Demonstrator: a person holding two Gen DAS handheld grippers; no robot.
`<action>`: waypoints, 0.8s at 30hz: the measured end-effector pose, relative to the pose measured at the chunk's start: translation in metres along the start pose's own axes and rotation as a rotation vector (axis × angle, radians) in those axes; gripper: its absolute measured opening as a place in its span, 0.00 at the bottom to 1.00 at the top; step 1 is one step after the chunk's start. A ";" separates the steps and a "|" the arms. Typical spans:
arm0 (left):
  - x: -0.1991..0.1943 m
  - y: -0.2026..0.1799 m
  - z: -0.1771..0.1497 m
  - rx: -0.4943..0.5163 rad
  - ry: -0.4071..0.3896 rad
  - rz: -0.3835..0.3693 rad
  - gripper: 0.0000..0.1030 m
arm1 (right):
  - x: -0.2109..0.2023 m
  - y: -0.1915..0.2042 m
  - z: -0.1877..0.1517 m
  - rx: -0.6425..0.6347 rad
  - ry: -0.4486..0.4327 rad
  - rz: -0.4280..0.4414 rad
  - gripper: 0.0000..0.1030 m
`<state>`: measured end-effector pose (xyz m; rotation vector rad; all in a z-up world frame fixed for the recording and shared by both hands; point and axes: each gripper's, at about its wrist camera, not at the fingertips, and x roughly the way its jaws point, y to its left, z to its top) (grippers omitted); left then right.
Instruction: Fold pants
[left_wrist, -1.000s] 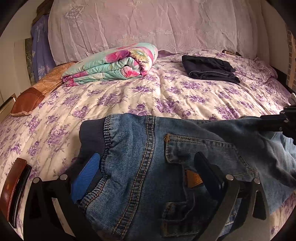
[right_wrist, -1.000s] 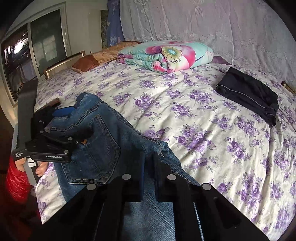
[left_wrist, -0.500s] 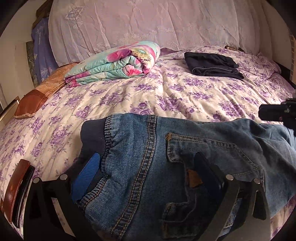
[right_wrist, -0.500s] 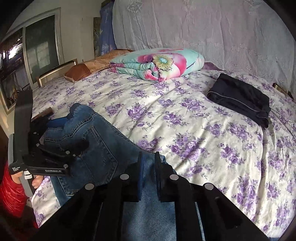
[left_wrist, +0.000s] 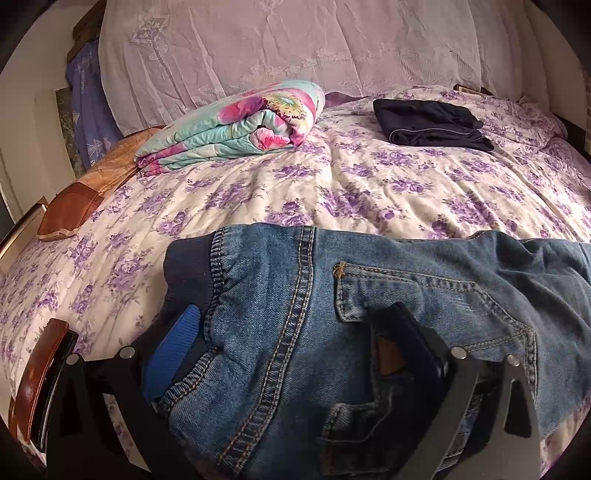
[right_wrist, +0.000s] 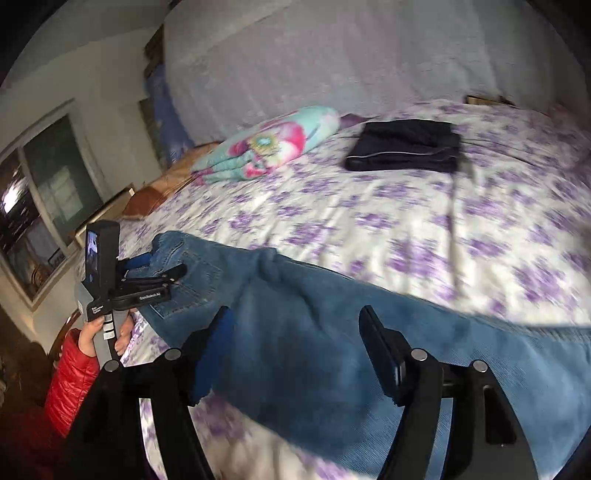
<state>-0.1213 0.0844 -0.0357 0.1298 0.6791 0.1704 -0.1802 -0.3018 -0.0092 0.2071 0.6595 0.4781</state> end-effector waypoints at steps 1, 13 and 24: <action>0.000 -0.001 0.000 0.002 0.000 0.003 0.96 | -0.020 -0.024 -0.011 0.080 -0.005 -0.034 0.72; -0.001 -0.003 -0.001 0.012 -0.001 0.017 0.96 | -0.057 -0.186 -0.058 0.754 -0.118 -0.024 0.90; -0.001 -0.003 -0.001 0.011 -0.002 0.015 0.96 | -0.058 -0.188 -0.071 0.656 -0.296 -0.111 0.17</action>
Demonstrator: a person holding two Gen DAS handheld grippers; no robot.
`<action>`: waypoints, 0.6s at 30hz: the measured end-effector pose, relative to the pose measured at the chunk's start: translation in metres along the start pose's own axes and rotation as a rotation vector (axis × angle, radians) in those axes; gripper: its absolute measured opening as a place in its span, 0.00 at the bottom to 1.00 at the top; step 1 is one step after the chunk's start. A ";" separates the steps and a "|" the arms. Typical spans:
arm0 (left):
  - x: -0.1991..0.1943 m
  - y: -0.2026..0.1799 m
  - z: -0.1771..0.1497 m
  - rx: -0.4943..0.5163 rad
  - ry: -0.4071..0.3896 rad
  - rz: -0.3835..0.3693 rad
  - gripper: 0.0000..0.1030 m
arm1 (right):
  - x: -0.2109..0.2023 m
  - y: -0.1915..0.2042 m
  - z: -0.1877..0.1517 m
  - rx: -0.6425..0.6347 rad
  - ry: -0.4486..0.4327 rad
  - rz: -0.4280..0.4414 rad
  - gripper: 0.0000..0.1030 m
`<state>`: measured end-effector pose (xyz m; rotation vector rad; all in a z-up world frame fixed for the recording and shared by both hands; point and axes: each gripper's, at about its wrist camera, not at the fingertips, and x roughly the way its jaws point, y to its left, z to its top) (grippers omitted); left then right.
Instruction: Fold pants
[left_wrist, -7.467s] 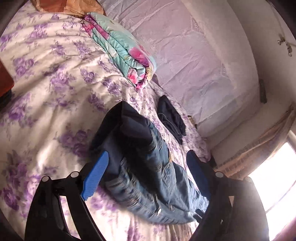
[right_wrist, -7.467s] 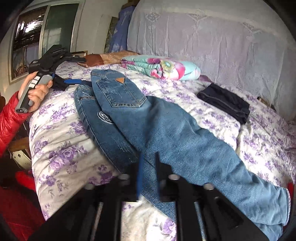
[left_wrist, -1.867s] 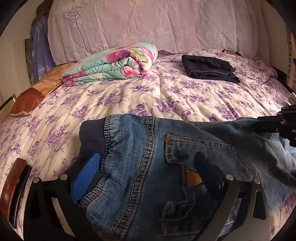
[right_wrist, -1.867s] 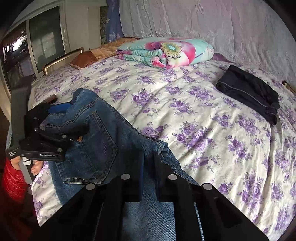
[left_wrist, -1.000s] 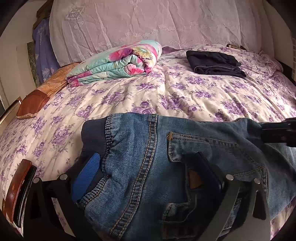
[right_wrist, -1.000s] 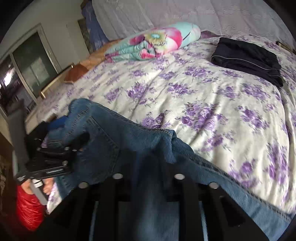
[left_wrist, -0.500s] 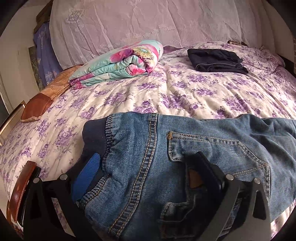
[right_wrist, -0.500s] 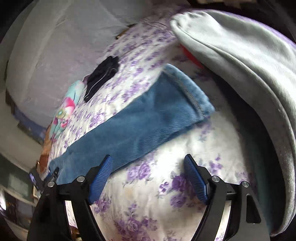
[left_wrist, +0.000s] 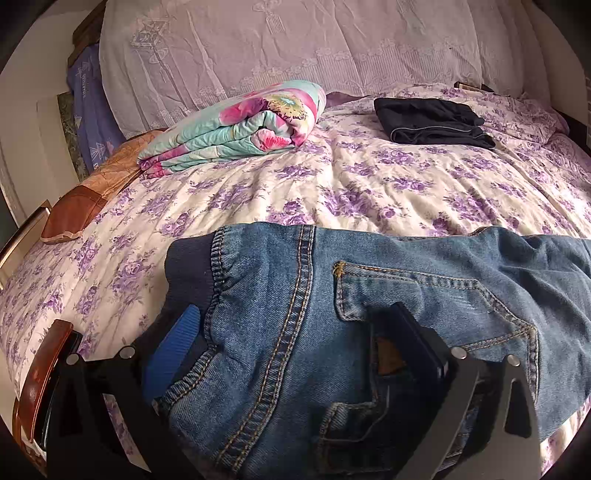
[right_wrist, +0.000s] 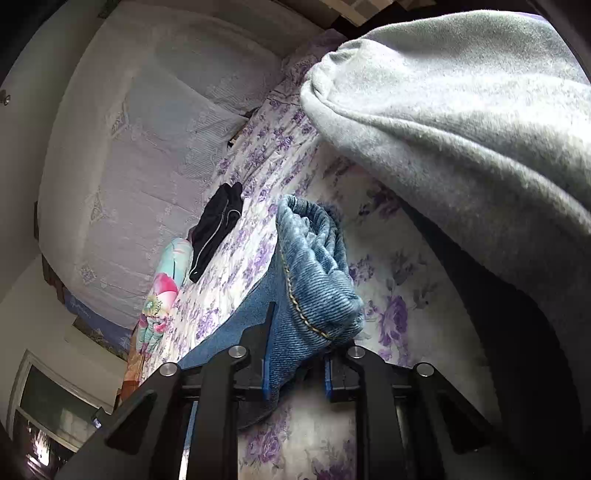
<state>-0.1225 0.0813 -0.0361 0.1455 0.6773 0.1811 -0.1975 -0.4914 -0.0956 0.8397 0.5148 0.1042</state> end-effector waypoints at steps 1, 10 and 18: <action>-0.001 0.000 0.000 -0.003 -0.002 -0.002 0.96 | -0.004 0.010 0.000 -0.053 -0.023 -0.026 0.16; -0.017 0.032 -0.004 -0.188 -0.076 -0.104 0.96 | -0.009 0.209 -0.061 -0.847 -0.144 -0.086 0.16; -0.019 0.061 -0.011 -0.351 -0.112 -0.249 0.96 | 0.117 0.266 -0.250 -1.571 0.210 -0.236 0.25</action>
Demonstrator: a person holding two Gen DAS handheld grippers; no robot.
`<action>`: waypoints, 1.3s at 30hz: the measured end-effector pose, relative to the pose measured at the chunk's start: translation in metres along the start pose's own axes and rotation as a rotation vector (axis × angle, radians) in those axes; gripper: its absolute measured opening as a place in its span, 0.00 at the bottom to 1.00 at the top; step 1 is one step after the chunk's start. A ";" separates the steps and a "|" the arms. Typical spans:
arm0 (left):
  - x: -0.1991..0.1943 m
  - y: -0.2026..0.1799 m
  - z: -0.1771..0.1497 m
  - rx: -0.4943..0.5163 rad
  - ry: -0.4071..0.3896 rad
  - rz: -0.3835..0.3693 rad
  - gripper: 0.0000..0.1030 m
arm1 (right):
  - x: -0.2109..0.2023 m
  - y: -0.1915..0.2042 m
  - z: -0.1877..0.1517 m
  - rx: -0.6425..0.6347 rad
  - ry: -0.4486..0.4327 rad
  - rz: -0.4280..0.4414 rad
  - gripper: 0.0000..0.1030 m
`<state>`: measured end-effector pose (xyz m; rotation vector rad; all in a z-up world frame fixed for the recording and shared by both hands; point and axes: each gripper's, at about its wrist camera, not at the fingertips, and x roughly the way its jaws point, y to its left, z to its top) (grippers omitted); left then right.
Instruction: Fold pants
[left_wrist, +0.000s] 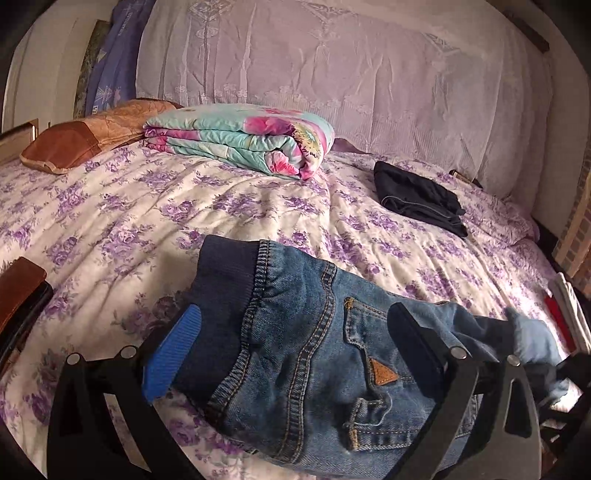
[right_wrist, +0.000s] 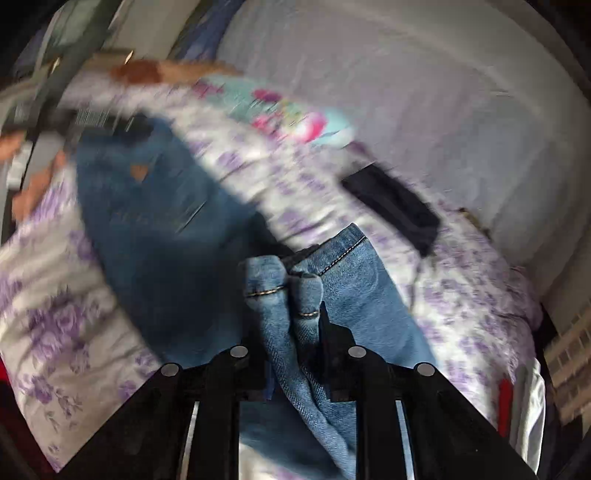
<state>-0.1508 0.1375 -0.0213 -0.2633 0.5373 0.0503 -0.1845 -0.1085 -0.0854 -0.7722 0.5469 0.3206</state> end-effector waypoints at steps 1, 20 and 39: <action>-0.001 0.003 0.000 -0.014 -0.002 -0.013 0.95 | -0.005 0.011 -0.002 -0.054 -0.034 -0.067 0.24; -0.004 0.015 -0.001 -0.085 -0.021 -0.080 0.96 | 0.041 -0.095 -0.005 0.414 0.021 0.140 0.62; -0.029 0.075 -0.026 -0.436 0.217 -0.205 0.95 | 0.011 -0.135 -0.046 0.458 -0.007 0.272 0.97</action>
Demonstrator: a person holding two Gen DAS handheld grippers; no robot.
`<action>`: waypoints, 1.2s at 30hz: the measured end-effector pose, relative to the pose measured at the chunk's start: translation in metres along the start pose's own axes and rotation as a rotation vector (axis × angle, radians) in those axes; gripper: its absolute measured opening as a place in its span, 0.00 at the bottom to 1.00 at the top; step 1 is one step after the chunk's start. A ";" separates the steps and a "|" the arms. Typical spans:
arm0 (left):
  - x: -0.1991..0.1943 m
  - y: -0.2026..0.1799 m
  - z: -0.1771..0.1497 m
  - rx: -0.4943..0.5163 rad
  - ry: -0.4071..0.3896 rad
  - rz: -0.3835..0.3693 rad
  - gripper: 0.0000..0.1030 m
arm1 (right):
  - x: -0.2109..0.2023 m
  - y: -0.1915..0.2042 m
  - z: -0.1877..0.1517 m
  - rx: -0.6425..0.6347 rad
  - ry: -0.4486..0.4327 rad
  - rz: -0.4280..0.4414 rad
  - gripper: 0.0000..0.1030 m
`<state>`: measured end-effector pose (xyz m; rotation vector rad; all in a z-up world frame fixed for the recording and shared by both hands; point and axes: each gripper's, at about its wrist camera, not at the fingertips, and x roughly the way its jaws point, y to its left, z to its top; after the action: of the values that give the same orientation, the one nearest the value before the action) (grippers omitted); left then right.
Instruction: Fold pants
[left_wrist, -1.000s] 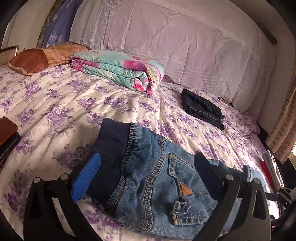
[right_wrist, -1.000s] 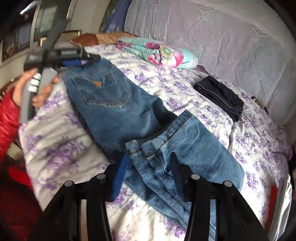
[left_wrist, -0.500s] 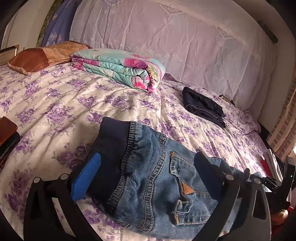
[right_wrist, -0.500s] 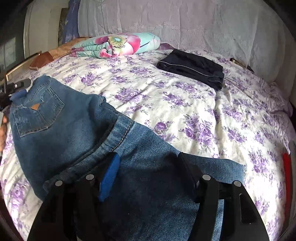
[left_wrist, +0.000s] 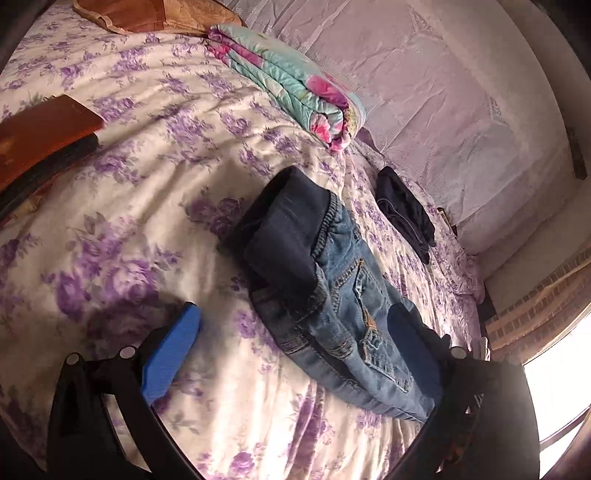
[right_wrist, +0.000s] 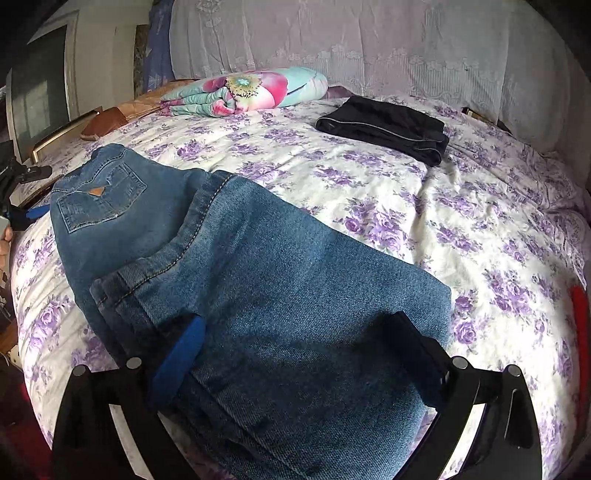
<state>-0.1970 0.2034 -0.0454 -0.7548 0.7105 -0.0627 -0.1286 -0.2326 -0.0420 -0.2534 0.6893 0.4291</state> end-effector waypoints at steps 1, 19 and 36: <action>0.010 -0.007 0.000 0.016 0.025 0.018 0.95 | -0.001 0.000 0.003 -0.001 -0.001 -0.002 0.97; 0.026 -0.003 0.011 -0.067 -0.073 0.011 0.47 | -0.038 -0.033 -0.029 0.235 -0.246 0.009 0.97; 0.001 -0.078 -0.008 0.180 -0.255 0.215 0.30 | -0.018 -0.051 -0.025 0.309 -0.125 -0.013 0.97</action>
<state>-0.1858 0.1403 0.0004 -0.4995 0.5306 0.1606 -0.1317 -0.2920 -0.0443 0.0604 0.6209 0.3173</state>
